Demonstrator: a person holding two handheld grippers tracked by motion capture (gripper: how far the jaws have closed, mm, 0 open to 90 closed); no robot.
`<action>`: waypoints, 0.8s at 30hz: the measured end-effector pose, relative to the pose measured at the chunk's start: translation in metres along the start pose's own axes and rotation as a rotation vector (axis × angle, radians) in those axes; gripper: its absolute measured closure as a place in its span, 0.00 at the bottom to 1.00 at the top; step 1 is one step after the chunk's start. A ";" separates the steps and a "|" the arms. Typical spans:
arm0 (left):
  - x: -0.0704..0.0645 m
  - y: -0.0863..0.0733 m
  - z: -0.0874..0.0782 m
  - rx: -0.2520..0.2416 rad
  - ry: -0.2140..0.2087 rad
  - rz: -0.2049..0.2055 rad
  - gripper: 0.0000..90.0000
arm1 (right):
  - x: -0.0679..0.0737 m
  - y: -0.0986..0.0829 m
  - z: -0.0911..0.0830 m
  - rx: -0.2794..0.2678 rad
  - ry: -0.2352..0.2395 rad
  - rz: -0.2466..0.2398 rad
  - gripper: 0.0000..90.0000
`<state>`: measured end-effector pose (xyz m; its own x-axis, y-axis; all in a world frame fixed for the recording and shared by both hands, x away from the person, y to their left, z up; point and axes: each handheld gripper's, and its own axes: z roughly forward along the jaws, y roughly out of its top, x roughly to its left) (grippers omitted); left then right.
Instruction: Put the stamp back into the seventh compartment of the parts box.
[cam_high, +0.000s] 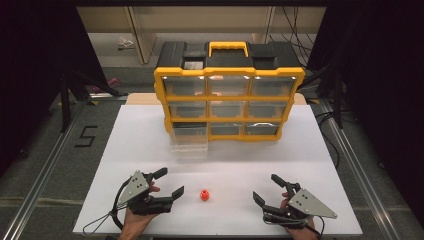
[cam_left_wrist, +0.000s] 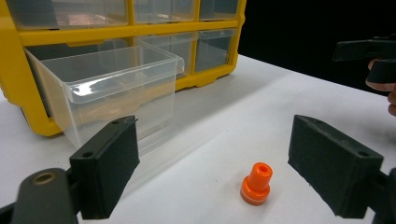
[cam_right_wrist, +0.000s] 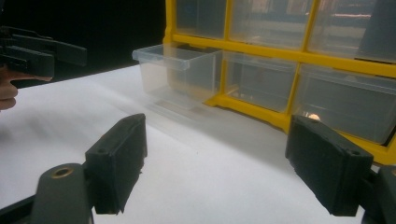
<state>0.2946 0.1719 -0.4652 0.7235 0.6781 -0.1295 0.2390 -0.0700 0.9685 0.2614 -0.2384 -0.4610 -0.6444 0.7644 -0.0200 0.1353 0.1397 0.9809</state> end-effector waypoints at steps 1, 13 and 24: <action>0.000 0.000 0.000 0.000 0.000 0.000 0.17 | 0.000 0.000 0.000 0.000 0.000 0.000 0.24; 0.001 0.000 0.003 0.017 -0.011 -0.018 0.17 | 0.000 0.000 0.000 0.003 0.001 -0.001 0.24; 0.004 0.006 0.006 0.046 -0.039 -0.060 0.17 | 0.000 0.000 0.000 0.009 0.000 -0.004 0.24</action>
<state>0.3028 0.1696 -0.4614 0.7315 0.6532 -0.1957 0.3115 -0.0648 0.9480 0.2616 -0.2383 -0.4613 -0.6453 0.7636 -0.0241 0.1393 0.1487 0.9790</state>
